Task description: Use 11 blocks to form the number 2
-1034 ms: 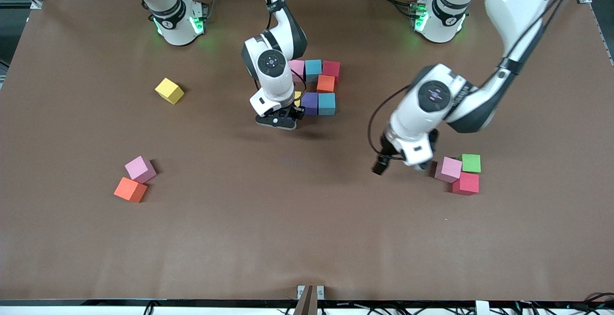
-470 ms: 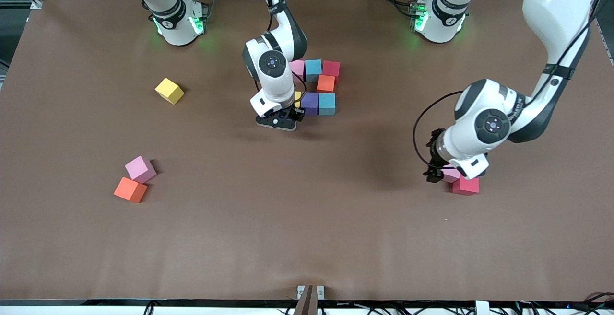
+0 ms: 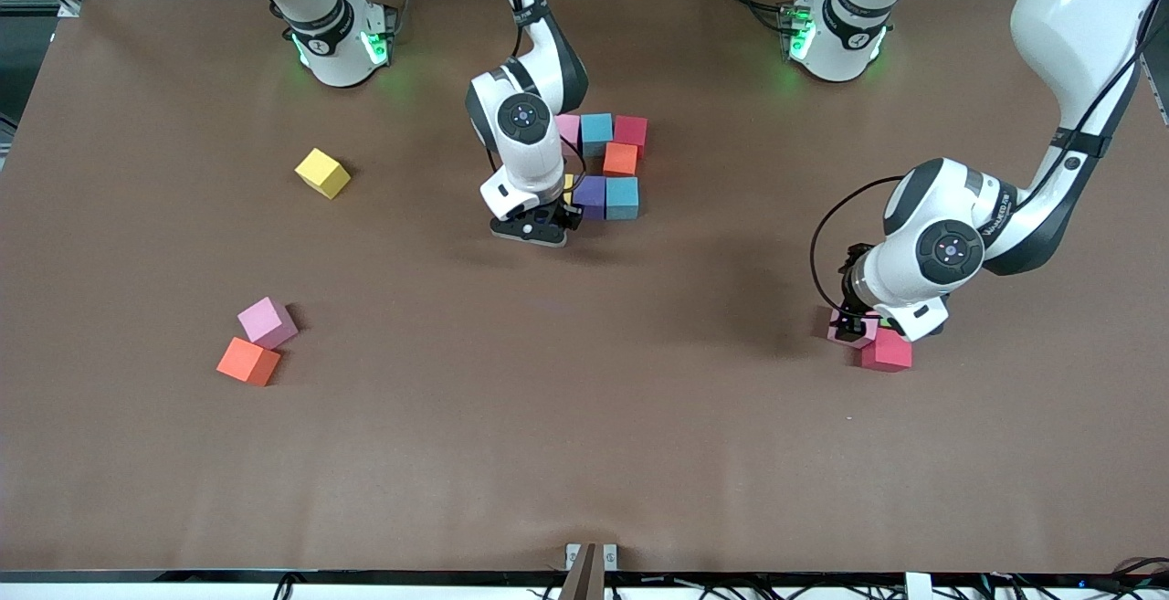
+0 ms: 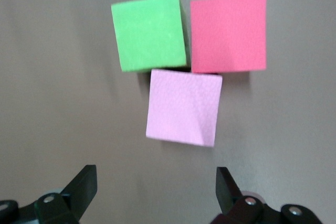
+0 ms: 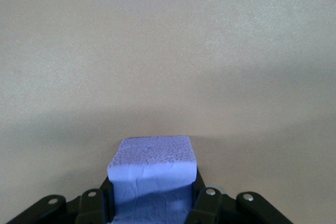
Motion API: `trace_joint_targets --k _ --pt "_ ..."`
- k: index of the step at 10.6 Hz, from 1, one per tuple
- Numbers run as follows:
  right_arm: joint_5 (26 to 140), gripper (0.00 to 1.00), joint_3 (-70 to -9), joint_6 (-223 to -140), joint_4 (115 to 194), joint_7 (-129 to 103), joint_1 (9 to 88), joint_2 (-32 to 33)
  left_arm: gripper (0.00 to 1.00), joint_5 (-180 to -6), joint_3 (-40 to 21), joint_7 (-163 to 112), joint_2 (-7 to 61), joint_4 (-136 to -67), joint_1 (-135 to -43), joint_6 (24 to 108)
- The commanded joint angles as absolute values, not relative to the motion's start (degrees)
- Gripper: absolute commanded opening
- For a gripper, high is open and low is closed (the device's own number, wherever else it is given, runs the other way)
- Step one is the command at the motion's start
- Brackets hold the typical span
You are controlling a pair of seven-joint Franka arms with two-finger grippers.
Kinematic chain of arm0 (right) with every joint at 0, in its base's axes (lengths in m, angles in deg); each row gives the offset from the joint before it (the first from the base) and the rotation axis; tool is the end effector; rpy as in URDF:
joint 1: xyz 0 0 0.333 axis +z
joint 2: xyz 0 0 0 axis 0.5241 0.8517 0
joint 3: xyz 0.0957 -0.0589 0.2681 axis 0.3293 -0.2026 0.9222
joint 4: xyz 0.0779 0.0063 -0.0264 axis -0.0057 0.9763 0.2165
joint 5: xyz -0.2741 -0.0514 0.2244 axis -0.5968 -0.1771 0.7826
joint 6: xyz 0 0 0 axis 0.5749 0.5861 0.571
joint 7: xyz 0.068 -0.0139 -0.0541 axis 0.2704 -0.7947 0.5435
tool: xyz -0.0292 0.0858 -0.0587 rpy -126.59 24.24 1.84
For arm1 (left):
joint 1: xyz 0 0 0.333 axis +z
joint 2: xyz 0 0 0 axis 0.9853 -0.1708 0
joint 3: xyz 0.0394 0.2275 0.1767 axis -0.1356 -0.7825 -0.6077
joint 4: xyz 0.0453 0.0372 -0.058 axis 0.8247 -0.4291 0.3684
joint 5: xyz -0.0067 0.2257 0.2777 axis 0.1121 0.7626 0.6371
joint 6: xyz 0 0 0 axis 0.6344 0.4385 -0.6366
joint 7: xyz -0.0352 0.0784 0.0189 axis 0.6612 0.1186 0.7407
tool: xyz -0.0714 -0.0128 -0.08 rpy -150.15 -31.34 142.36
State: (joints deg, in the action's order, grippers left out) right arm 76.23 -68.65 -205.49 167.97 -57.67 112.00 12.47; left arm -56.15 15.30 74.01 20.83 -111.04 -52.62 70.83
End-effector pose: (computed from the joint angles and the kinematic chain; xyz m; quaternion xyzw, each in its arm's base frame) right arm 0.3952 0.4245 0.2125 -0.9943 0.1059 -0.0056 0.0075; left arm 0.5634 -0.1107 0.2638 -0.7827 -0.6183 0.0246 0.0673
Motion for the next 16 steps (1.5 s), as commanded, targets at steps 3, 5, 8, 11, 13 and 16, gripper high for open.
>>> trace_joint_targets --k 3,5,8,11,13,16 --pt "74.8 0.28 -69.4 -206.4 168.3 -59.5 113.4 13.0 1.0 -49.5 16.0 73.5 18.9 -111.2 -50.5 72.3" --pt "74.9 0.79 -69.4 -206.2 168.2 -59.5 113.2 13.0 1.0 -49.2 16.0 72.2 18.2 -111.3 -50.5 72.3" --pt "74.9 1.0 -69.6 -205.6 167.8 -59.4 112.5 12.7 1.0 -47.4 16.0 70.2 17.2 -110.7 -50.5 73.2" --pt "74.9 1.0 -69.7 -205.6 167.8 -58.5 111.8 12.2 1.0 -46.3 15.7 70.2 17.1 -110.7 -50.4 73.6" --pt "75.3 1.0 -70.9 -204.4 167.7 -55.9 110.1 10.8 1.0 -46.3 15.7 70.2 16.6 -110.5 -50.0 74.6" --pt "76.7 1.0 -70.8 -196.5 164.4 -48.8 101.8 7.8 1.0 -46.3 15.7 70.2 16.1 -110.5 -49.6 75.0"
